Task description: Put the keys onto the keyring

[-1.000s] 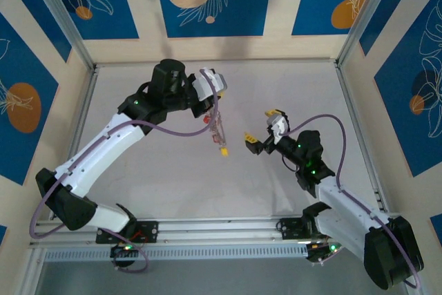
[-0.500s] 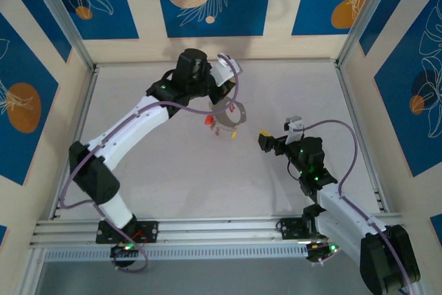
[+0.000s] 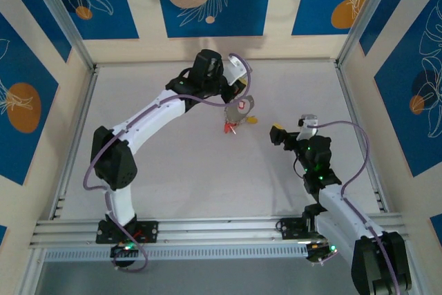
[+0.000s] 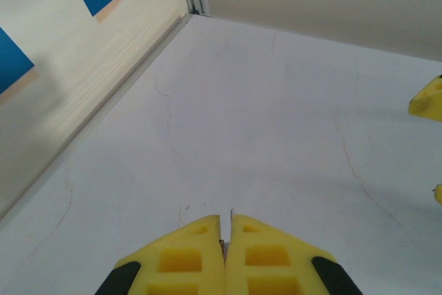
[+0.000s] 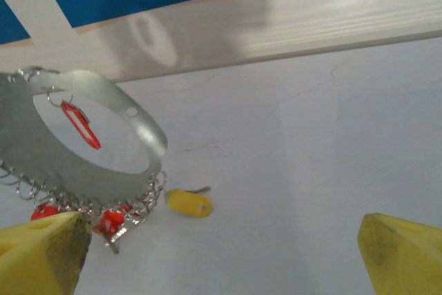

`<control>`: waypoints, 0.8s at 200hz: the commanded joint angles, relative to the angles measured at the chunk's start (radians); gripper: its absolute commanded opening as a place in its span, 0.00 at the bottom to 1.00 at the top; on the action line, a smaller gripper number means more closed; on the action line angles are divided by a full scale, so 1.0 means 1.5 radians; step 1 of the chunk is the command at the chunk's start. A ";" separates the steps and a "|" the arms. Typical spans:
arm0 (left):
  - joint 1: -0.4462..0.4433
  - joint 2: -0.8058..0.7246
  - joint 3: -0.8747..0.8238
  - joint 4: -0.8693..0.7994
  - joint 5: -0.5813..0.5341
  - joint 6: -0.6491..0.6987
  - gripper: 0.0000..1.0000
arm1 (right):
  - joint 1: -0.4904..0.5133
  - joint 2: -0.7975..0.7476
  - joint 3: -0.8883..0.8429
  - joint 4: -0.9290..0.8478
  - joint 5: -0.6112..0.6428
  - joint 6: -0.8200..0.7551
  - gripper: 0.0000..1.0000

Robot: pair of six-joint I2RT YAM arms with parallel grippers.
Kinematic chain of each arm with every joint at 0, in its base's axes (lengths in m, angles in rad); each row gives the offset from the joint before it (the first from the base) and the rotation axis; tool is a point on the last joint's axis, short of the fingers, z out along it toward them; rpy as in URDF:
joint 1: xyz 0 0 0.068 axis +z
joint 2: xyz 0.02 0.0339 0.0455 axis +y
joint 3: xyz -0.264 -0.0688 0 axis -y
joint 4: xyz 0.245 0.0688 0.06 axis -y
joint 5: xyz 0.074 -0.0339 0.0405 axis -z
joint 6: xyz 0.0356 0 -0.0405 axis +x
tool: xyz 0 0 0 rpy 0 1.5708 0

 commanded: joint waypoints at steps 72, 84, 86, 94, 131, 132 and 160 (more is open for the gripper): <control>0.044 -0.029 -0.084 0.069 -0.063 -0.089 0.00 | -0.034 -0.009 -0.016 0.022 0.002 0.038 0.99; 0.054 -0.035 -0.106 0.091 -0.068 -0.089 0.00 | -0.035 -0.008 -0.021 0.032 0.003 0.045 0.99; 0.056 -0.035 -0.109 0.093 -0.068 -0.088 0.00 | -0.035 -0.009 -0.022 0.032 0.004 0.045 0.99; 0.063 -0.036 -0.116 0.095 -0.069 -0.086 0.00 | -0.038 -0.011 -0.023 0.031 0.007 0.048 0.99; 0.101 -0.039 -0.131 0.062 -0.068 -0.056 0.00 | -0.039 -0.014 -0.020 0.025 0.001 0.033 0.99; 0.102 -0.039 -0.132 0.063 -0.069 -0.056 0.00 | -0.039 -0.014 -0.020 0.025 0.001 0.033 0.99; 0.133 -0.042 -0.185 0.086 -0.074 -0.042 0.00 | -0.042 -0.010 -0.015 0.022 0.006 0.029 0.99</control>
